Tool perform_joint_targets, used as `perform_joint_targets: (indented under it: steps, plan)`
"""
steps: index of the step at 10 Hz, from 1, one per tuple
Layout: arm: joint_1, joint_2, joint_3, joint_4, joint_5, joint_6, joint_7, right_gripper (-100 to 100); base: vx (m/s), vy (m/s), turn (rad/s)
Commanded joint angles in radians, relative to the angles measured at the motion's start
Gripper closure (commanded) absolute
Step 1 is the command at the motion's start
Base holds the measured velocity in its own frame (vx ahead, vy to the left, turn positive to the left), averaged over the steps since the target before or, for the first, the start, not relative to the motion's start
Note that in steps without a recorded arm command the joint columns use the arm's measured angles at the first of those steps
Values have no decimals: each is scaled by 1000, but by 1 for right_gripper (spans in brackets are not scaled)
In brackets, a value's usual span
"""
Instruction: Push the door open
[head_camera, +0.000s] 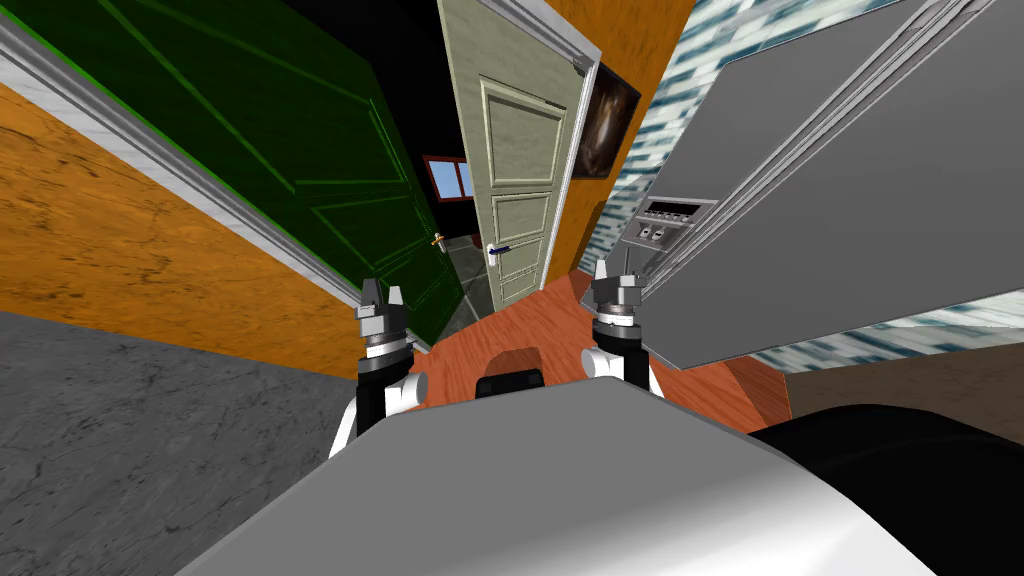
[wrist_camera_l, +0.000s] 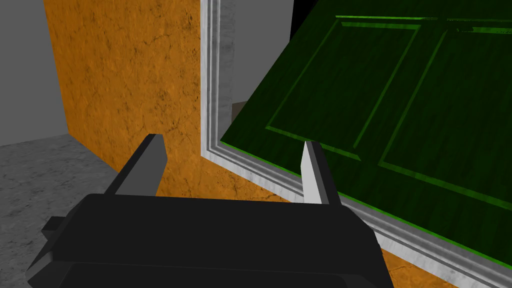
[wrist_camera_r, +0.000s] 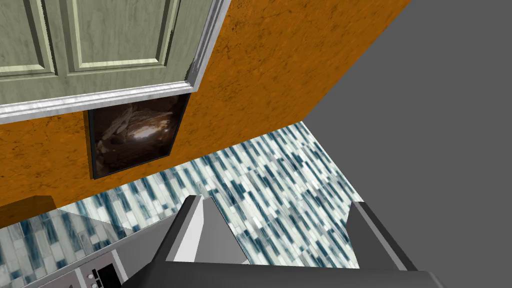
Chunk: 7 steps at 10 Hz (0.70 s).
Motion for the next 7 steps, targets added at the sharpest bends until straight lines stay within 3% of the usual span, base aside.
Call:
perform_joint_targets:
  steps: [1,7]
  plan:
    - [-18,-8,7,29,2,1,-5,-100,35,1,-10]
    - [-105,-37,42,169,12,4,-30,-100,87,-7,-11]
